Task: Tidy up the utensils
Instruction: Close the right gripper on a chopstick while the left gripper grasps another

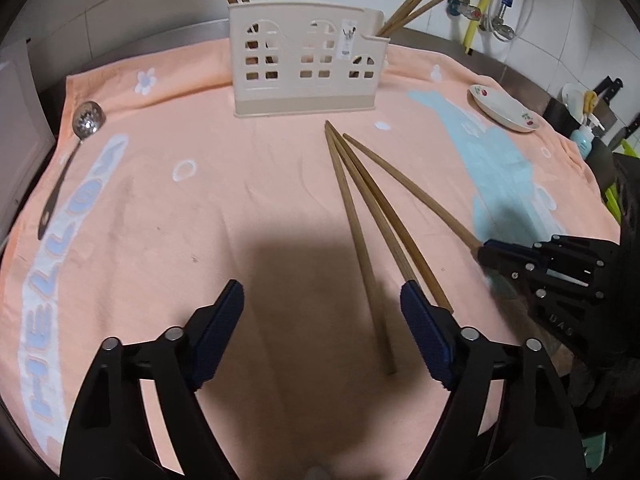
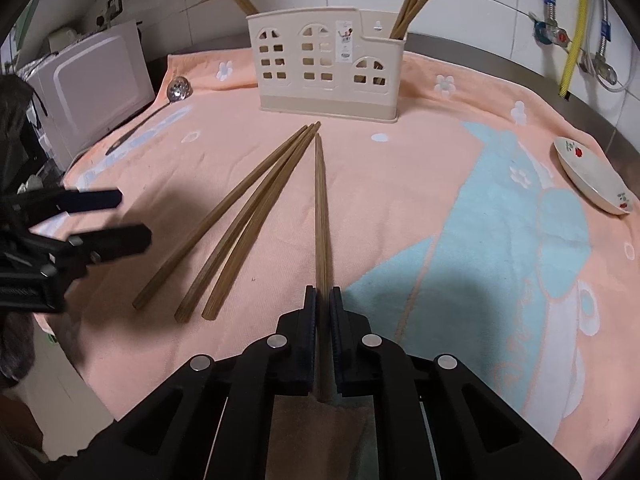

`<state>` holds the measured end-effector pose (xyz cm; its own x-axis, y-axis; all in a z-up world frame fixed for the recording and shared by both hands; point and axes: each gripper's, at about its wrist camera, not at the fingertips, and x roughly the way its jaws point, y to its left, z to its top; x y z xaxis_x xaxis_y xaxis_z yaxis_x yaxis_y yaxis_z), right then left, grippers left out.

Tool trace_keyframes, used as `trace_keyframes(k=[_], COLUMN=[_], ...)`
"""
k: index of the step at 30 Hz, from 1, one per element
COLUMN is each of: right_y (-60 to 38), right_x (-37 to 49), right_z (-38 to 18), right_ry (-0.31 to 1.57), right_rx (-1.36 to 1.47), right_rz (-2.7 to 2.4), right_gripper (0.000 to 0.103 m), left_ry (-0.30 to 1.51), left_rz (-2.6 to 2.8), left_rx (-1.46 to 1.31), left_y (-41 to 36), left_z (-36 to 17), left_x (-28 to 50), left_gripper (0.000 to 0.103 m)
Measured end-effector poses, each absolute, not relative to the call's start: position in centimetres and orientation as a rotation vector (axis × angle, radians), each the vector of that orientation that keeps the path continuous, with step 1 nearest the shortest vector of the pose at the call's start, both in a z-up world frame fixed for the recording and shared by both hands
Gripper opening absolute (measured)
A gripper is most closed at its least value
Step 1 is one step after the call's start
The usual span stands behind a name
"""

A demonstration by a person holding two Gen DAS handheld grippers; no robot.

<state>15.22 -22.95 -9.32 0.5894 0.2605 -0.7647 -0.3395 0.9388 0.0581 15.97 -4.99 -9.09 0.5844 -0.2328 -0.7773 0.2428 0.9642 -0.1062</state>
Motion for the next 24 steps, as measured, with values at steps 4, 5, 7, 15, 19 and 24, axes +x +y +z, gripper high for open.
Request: trace_keyframes(k=[4,5,7,15,19,24], right_y=[-23.5,-23.6,-23.8,-23.9,-23.9,-23.8], right_x=[15.0,15.0,14.9,14.7,14.7,14.7], right_z=[-8.2,-8.0,-7.5,-6.0,-5.6,-5.5], right_ry=[0.846,0.841,0.827,0.787,0.778,0.777], right_rx=[-0.076,-0.074,-0.07,-0.066,-0.065,-0.065], right_rz=[0.349,0.348,0.349,0.357,0.359,0.359], right_gripper=[0.007,0.007,0.007,0.007,0.007,0.007], left_ry=[0.918,0.921,0.929,0.963,0.963,0.964], left_rz=[-0.297,-0.302,-0.316,-0.362,-0.354,-0.341], left_rx=[-0.008,-0.011,-0.022,-0.063,-0.055,-0.012], left_y=[-5.7,-5.9,-6.2,-7.3,-7.5,-8.0], left_z=[-9.6,-9.7,-9.9,-11.1,-11.2,-11.2], left_x=[16.2,16.2,16.3,16.9,17.1,17.2], left_gripper=[0.065,0.061,0.055,0.027,0.022,0.021])
